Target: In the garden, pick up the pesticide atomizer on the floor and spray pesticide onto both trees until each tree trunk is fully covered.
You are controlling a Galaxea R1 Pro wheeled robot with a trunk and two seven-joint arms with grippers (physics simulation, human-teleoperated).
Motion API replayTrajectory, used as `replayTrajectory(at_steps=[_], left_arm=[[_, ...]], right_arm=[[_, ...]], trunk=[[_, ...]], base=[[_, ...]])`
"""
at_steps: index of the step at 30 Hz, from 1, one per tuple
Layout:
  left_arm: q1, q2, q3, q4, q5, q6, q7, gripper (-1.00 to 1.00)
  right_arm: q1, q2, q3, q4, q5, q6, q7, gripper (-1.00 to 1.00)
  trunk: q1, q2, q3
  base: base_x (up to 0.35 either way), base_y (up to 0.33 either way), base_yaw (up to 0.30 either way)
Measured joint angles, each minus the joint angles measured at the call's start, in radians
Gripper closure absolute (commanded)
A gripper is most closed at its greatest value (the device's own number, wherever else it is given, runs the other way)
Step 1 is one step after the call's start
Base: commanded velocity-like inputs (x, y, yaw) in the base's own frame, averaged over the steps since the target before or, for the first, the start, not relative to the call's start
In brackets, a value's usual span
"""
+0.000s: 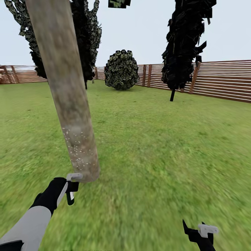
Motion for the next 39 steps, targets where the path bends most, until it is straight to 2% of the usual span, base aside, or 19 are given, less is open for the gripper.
replayTrajectory(at_steps=[10, 21, 25, 29, 34, 39], left_arm=[[0.001, 0.000, 0.000, 0.001, 0.002, 0.001, 0.000, 1.00], [0.000, -0.003, 0.005, 0.001, 0.001, 0.002, 0.001, 1.00], [0.000, 0.002, 0.001, 0.063, -0.005, -0.062, 0.002, 1.00], [0.000, 0.003, -0.004, 0.090, -0.006, -0.083, 0.003, 1.00], [0.000, -0.001, -0.006, 0.093, -0.005, -0.089, 0.092, 1.00], [0.000, -0.003, -0.004, 0.093, 0.002, -0.089, 0.103, 1.00]], right_arm=[[0.000, 0.000, 0.000, 0.000, -0.001, 0.000, 0.000, -1.00], [0.000, 0.000, 0.000, -0.001, -0.001, 0.001, 0.000, -1.00], [0.000, 0.000, 0.001, 0.000, 0.000, 0.001, 0.000, -1.00], [0.000, 0.000, 0.001, 0.000, 0.000, 0.001, 0.000, -1.00], [0.000, 0.000, 0.001, 0.000, 0.000, 0.001, 0.000, -1.00], [0.000, 0.000, 0.001, 0.000, -0.001, 0.001, 0.000, -1.00]], trunk=[[0.000, 0.000, 0.000], [0.000, 0.000, 0.000], [0.000, 0.000, 0.000], [0.000, 0.000, 0.000], [0.000, 0.000, 0.000], [0.000, 0.000, 0.000]], base=[[0.033, -0.275, 0.254], [0.097, -0.275, 0.013], [0.112, -0.275, 0.000], [0.114, -0.275, 0.000], [0.113, -0.275, 0.082], [0.032, -0.275, 0.237]])
